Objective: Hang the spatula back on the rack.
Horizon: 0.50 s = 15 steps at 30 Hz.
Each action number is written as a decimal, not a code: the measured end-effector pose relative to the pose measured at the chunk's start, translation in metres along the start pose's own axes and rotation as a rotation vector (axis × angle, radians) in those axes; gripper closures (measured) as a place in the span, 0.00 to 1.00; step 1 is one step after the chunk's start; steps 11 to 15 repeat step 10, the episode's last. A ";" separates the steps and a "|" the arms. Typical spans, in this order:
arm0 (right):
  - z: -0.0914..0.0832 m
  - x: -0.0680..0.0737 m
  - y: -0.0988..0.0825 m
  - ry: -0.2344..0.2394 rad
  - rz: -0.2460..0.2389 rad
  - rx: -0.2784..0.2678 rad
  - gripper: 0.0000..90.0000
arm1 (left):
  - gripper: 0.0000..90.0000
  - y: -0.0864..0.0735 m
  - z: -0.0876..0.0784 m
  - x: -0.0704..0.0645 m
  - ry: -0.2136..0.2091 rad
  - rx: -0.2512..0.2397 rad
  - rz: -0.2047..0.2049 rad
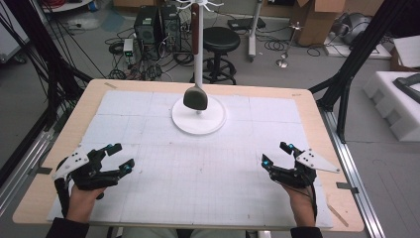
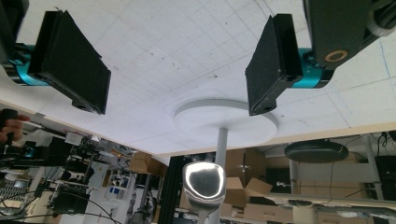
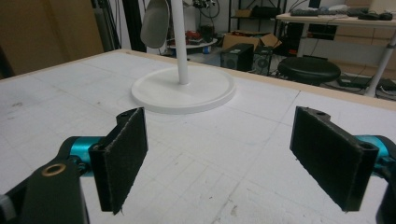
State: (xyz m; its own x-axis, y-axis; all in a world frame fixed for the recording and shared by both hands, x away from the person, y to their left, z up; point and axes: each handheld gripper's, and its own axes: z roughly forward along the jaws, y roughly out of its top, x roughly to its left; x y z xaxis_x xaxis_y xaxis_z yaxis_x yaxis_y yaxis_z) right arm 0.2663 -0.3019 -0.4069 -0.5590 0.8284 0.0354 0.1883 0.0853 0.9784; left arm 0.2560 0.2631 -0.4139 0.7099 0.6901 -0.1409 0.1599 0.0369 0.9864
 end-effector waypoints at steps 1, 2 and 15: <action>0.000 0.000 0.000 -0.001 0.004 0.003 0.20 | 0.25 0.000 0.000 0.000 0.000 0.001 0.001; 0.001 0.000 0.000 -0.002 0.003 0.004 0.20 | 0.25 0.000 0.000 0.000 0.000 0.003 0.003; 0.004 -0.002 -0.001 0.003 0.011 0.018 0.20 | 0.25 -0.001 0.000 0.001 0.002 0.009 0.004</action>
